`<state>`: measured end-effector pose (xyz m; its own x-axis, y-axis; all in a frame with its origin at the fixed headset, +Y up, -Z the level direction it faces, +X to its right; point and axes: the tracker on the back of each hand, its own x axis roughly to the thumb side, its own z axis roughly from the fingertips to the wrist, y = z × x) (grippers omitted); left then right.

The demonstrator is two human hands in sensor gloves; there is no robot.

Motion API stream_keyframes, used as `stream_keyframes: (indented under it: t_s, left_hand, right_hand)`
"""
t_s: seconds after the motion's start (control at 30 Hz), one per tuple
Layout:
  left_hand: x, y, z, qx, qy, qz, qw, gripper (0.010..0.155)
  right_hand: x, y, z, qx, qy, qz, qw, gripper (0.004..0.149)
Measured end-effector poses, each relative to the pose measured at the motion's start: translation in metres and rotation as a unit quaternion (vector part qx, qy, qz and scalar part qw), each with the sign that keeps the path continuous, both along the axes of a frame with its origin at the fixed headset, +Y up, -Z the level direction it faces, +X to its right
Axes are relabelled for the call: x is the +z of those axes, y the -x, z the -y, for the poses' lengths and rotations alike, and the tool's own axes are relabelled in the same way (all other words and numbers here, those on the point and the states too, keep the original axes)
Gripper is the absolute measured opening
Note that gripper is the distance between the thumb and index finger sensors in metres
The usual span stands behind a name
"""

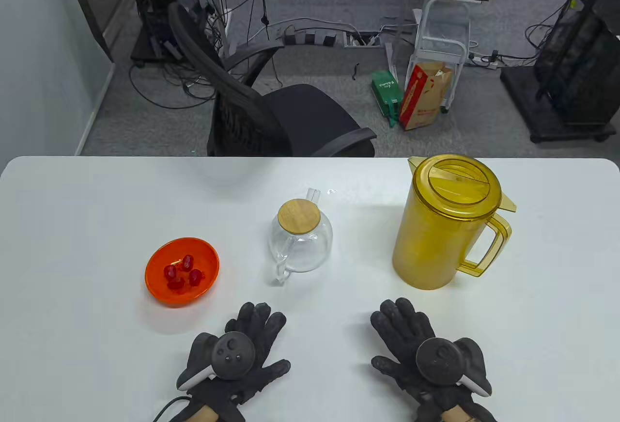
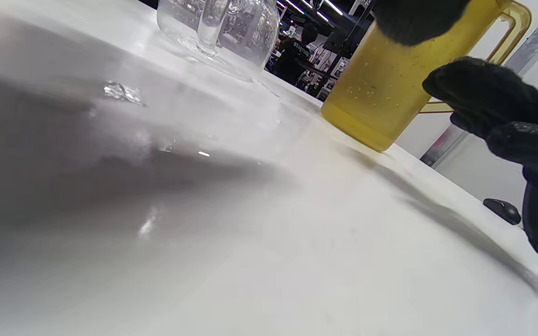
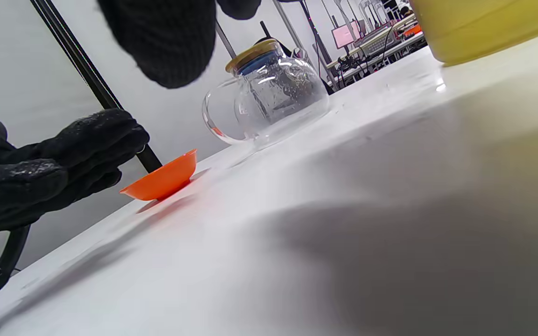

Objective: Make wolfberry and red date tea

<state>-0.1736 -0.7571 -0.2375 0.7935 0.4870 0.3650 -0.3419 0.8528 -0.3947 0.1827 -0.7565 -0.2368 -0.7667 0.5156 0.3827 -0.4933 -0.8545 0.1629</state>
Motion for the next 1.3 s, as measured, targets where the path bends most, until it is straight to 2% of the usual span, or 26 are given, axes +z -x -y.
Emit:
stream_keyframes:
  t_s: [0.33, 0.47, 0.57, 0.7, 0.73, 0.83, 0.93, 1.1, 1.2, 1.3]
  left_hand:
    - [-0.002, -0.001, 0.004, -0.010, 0.007, -0.004, 1.000, 0.081]
    - [-0.011, 0.000, -0.002, 0.002, 0.002, -0.016, 1.000, 0.079]
    - [-0.030, -0.001, -0.019, -0.016, -0.016, -0.041, 0.999, 0.079]
    - [-0.066, -0.004, -0.039, 0.024, -0.030, -0.106, 0.994, 0.084]
    - [-0.074, -0.004, -0.041, 0.031, -0.032, -0.117, 0.992, 0.084]
    - [-0.105, -0.008, -0.044, 0.039, -0.027, -0.184, 0.982, 0.100]
    - [-0.131, -0.015, -0.036, 0.015, -0.014, -0.218, 0.976, 0.104]
    - [-0.150, -0.033, -0.025, -0.014, -0.035, -0.236, 0.971, 0.089]
    - [-0.154, -0.045, -0.023, -0.005, -0.086, -0.263, 0.961, 0.068]
    - [-0.158, -0.052, -0.020, -0.019, -0.102, -0.279, 0.955, 0.058]
  right_hand:
    - [0.000, -0.004, -0.003, -0.015, -0.003, 0.002, 1.000, 0.079]
    - [0.000, -0.007, -0.006, -0.024, -0.005, 0.005, 1.000, 0.079]
    - [0.000, -0.009, -0.006, -0.025, -0.005, 0.009, 1.000, 0.079]
    - [0.001, -0.011, -0.008, -0.032, -0.010, 0.016, 0.999, 0.079]
    - [0.001, -0.011, -0.008, -0.033, -0.010, 0.016, 0.999, 0.079]
    - [0.001, -0.011, -0.008, -0.032, -0.006, 0.012, 0.999, 0.079]
    - [0.001, -0.012, -0.008, -0.032, -0.010, 0.011, 0.999, 0.079]
    - [0.001, -0.013, -0.008, -0.036, -0.006, 0.013, 0.999, 0.079]
    - [0.001, -0.014, -0.009, -0.039, -0.005, 0.018, 0.999, 0.079]
    - [0.000, -0.015, -0.009, -0.041, 0.000, 0.019, 0.999, 0.079]
